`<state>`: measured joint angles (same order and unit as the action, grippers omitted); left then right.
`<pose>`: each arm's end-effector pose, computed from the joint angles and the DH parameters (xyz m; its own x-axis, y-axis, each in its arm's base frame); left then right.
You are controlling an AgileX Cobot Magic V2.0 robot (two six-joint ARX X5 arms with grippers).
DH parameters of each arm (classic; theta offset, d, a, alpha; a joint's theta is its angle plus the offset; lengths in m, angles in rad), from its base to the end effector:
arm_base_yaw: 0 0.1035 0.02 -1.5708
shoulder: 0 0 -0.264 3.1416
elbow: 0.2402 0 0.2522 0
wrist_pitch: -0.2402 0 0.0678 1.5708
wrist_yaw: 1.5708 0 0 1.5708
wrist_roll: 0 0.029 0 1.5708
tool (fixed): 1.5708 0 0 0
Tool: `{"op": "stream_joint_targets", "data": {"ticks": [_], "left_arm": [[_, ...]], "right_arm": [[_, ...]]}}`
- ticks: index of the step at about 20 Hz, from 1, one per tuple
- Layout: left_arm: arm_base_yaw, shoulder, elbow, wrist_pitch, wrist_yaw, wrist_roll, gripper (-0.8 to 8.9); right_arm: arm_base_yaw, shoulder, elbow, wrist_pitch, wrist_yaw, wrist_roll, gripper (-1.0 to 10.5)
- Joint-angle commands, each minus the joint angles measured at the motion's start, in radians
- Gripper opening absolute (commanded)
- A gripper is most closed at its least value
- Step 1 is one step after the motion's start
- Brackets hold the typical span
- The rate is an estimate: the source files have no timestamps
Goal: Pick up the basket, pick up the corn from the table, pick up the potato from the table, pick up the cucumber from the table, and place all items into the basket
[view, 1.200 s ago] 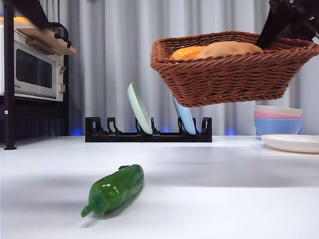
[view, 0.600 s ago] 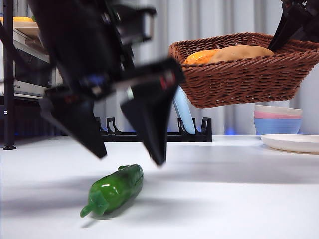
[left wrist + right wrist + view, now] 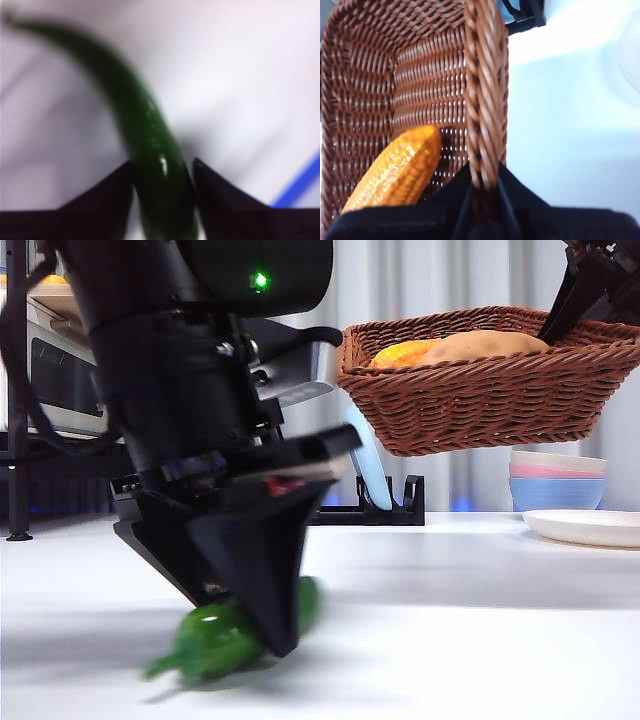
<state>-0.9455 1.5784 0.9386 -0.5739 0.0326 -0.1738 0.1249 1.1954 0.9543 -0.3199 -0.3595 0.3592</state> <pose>0.1679 -0.2342 0.1787 0.1781 -0.3024 -0.9364 0.7099 0.6985 -0.0905 0.2525 0.0420 0.2984 0.7426 0.4478 -0.4980 -0.2003 0.8581 0.4729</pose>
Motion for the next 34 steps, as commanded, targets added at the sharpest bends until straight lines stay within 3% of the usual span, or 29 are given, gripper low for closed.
{"op": "stream_joint_targets", "data": {"ticks": [1,4,6,8,10,12,16,19,22,26,27,28,29,30,34], "left_arm": [[-0.001,-0.049,0.017,-0.062,0.068,0.128,-0.07],[-0.001,-0.15,0.109,-0.243,0.242,0.248,-0.07],[-0.002,-0.224,0.209,-0.359,0.514,0.36,-0.07],[-0.002,-0.28,0.303,-0.378,0.74,0.435,-0.07],[-0.002,-0.321,0.396,-0.312,0.797,0.47,-0.07],[-0.002,-0.331,0.461,-0.183,0.678,0.455,-0.07],[-0.002,-0.299,0.476,0.033,0.135,0.402,-0.07],[0.038,-0.206,0.476,0.071,-0.073,0.376,-0.07],[0.104,-0.1,0.476,0.078,-0.109,0.361,-0.07],[0.169,-0.01,0.476,0.051,-0.108,0.269,0.02],[0.179,-0.009,0.476,0.043,-0.108,0.246,0.56],[0.182,-0.009,0.476,0.043,-0.107,0.24,1.92],[0.182,-0.009,0.476,0.05,-0.107,0.225,4.16],[0.182,-0.01,0.476,0.055,-0.107,0.217,5.51],[0.177,-0.025,0.478,0.057,-0.106,0.218,5.68]], "right_arm": [[0.0,0.001,0.0,0.023,-0.008,0.018,-0.2],[0.0,0.0,0.0,0.023,-0.008,0.018,-0.2],[0.0,0.0,0.0,0.023,-0.008,0.018,-0.2],[0.0,0.0,0.0,0.023,-0.008,0.018,-0.2],[0.0,0.0,0.0,0.023,-0.008,0.018,-0.2],[0.003,0.0,0.0,0.021,-0.01,0.026,-0.2],[0.042,0.0,0.0,0.002,-0.036,0.044,-0.2],[0.09,0.001,0.0,-0.018,-0.035,0.044,-0.2],[0.136,0.0,0.0,-0.02,-0.035,0.044,-0.2],[0.18,0.0,0.0,-0.032,-0.034,0.044,-0.2],[0.187,0.0,0.0,-0.032,-0.034,0.044,-0.2],[0.193,0.001,0.0,-0.032,-0.034,0.044,-0.2],[0.2,0.001,0.0,-0.033,-0.033,0.044,-0.2],[0.204,0.001,0.0,-0.033,-0.032,0.044,-0.2],[0.212,0.003,0.0,-0.033,-0.027,0.044,-0.2]]}}
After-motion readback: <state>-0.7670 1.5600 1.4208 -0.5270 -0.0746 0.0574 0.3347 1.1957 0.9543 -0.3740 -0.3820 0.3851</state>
